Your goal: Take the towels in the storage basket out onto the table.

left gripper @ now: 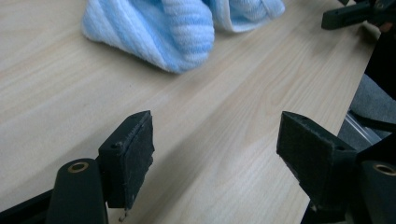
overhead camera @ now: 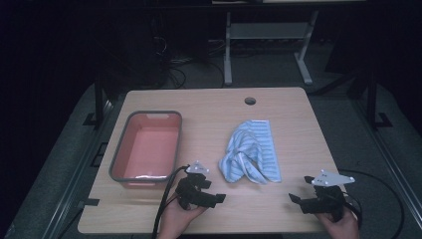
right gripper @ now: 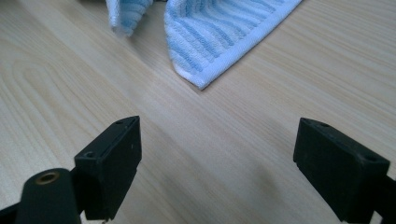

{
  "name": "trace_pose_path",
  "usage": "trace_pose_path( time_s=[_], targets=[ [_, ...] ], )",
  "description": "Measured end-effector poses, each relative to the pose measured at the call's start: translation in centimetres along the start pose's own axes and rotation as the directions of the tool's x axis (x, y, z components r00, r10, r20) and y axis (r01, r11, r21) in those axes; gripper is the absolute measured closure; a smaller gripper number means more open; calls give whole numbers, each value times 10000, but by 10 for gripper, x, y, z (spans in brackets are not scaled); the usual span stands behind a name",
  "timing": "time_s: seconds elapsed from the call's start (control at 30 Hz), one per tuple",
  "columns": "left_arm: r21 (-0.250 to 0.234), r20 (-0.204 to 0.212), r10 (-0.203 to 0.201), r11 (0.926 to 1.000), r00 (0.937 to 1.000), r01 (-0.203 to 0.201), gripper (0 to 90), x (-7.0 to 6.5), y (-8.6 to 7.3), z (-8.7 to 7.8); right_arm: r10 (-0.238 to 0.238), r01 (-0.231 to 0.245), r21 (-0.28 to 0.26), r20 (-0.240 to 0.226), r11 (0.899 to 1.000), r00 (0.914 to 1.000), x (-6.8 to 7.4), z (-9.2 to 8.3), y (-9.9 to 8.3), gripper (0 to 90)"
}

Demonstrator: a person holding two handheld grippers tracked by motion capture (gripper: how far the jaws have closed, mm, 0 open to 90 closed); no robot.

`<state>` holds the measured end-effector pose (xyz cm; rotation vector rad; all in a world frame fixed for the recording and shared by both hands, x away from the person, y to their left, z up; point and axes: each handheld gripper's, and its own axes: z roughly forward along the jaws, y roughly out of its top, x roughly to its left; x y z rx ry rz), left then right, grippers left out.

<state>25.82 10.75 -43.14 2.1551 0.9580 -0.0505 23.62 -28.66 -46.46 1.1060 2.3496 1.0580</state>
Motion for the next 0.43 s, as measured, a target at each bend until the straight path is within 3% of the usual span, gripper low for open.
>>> trace_pose_path(
  time_s=[0.43],
  targets=[
    [-62,-92,94,9999,9999,-95,263,-4,-15,-3,72,-73,-161,-50,9998,10000,2,-5,-3,146]
  ],
)
